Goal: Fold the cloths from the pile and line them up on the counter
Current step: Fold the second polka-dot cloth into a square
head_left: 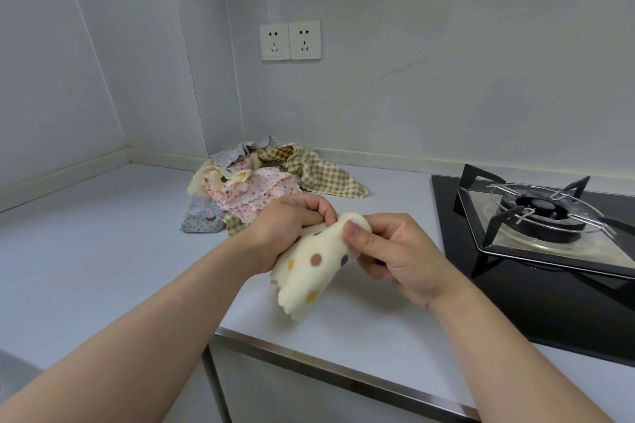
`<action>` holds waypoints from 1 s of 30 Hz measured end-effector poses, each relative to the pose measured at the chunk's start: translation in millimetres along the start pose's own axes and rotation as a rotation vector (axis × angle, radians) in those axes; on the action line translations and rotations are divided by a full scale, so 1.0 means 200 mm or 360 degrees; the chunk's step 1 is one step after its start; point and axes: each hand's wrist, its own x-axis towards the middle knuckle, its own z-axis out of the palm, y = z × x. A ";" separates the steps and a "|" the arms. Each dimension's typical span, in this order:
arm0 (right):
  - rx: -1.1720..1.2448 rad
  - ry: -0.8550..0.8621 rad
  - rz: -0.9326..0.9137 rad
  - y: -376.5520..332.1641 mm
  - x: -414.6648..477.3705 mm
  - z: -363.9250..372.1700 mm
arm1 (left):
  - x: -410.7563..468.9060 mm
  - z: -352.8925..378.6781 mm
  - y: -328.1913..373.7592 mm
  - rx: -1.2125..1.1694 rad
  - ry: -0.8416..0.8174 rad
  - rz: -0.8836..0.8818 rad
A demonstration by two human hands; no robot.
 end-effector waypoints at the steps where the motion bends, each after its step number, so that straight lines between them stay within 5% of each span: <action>1: -0.0009 -0.0028 0.0037 0.00 0.00 0.00 | 0.00 0.00 0.00 0.0007 -0.0003 -0.0012; 12: 0.0272 -0.0191 0.0086 0.01 -0.01 -0.05 | -0.01 0.03 0.00 -0.0072 -0.0048 -0.0058; 23: 0.0459 0.0069 0.0109 0.02 0.01 -0.05 | 0.01 0.06 -0.04 -0.0052 0.0148 -0.0112; 30: 0.0519 0.0544 0.0194 0.03 0.04 -0.08 | 0.02 0.04 -0.04 -0.0093 0.0302 -0.0051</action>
